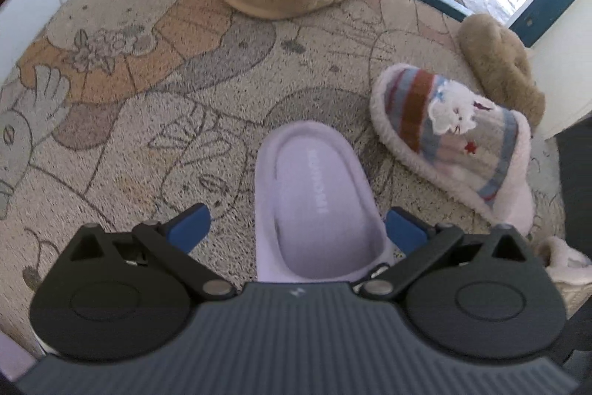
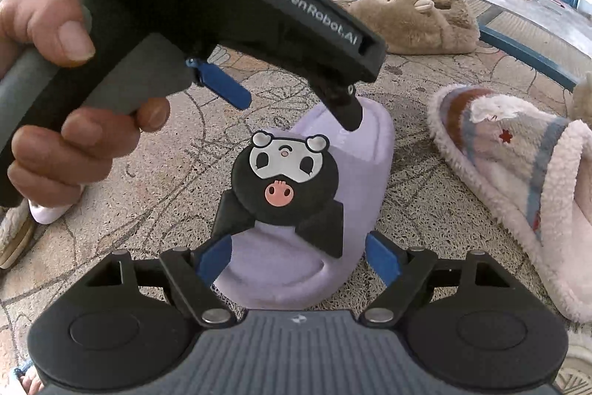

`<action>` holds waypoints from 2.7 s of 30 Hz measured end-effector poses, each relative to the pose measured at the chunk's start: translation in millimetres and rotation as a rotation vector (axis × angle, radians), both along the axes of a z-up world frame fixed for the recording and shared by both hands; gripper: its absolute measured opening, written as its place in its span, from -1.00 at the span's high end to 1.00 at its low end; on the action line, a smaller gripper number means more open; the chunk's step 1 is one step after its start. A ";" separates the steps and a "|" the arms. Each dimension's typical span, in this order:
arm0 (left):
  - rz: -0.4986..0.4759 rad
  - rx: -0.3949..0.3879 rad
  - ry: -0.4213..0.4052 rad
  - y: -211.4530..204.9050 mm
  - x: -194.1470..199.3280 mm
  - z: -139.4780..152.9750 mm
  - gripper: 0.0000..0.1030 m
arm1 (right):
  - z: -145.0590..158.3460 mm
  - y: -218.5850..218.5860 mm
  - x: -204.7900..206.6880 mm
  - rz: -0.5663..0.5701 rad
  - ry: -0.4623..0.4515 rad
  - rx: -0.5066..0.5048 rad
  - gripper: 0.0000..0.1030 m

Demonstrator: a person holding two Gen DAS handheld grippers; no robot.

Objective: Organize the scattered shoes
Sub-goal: 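Grasp the slide at its Kuromi badge with the left tool while the right tool holds it, then carry the lilac slide with both tools toward the white shelf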

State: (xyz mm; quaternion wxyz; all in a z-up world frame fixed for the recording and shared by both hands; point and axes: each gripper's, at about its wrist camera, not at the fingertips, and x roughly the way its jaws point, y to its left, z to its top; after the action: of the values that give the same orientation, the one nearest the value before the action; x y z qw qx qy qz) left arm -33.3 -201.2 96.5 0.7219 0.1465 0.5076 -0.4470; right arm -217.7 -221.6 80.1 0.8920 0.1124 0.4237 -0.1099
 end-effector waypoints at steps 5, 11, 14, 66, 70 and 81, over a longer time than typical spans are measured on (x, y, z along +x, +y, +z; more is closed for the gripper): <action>-0.053 -0.014 -0.008 -7.6 -8.4 0.5 -1.00 | -8.3 -5.5 -1.2 -0.039 0.022 0.043 -0.60; -0.080 -0.004 0.085 -8.0 -11.3 -18.1 -0.96 | -15.5 -14.2 -2.4 -0.070 -0.006 0.083 -0.24; -0.132 0.015 0.060 -5.5 -19.7 -20.7 -0.81 | -16.0 -23.1 -7.9 -0.093 -0.028 0.113 0.00; 0.209 0.029 0.168 38.4 42.6 -32.5 -1.00 | -20.6 -22.1 9.4 0.124 -0.048 0.122 -0.35; 0.224 0.074 0.109 19.0 36.0 -33.2 -1.00 | -20.4 -18.0 10.8 0.138 -0.049 0.117 -0.36; 0.361 0.146 0.163 -4.1 56.5 -55.5 -1.00 | -22.9 -11.4 11.2 0.157 -0.046 0.130 -0.39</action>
State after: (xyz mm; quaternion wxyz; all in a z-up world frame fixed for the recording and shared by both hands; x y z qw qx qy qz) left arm 23.3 -205.3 40.9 0.7343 0.0683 0.6134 -0.2826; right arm -206.5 -233.0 57.2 0.8982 0.1388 0.4170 -0.0093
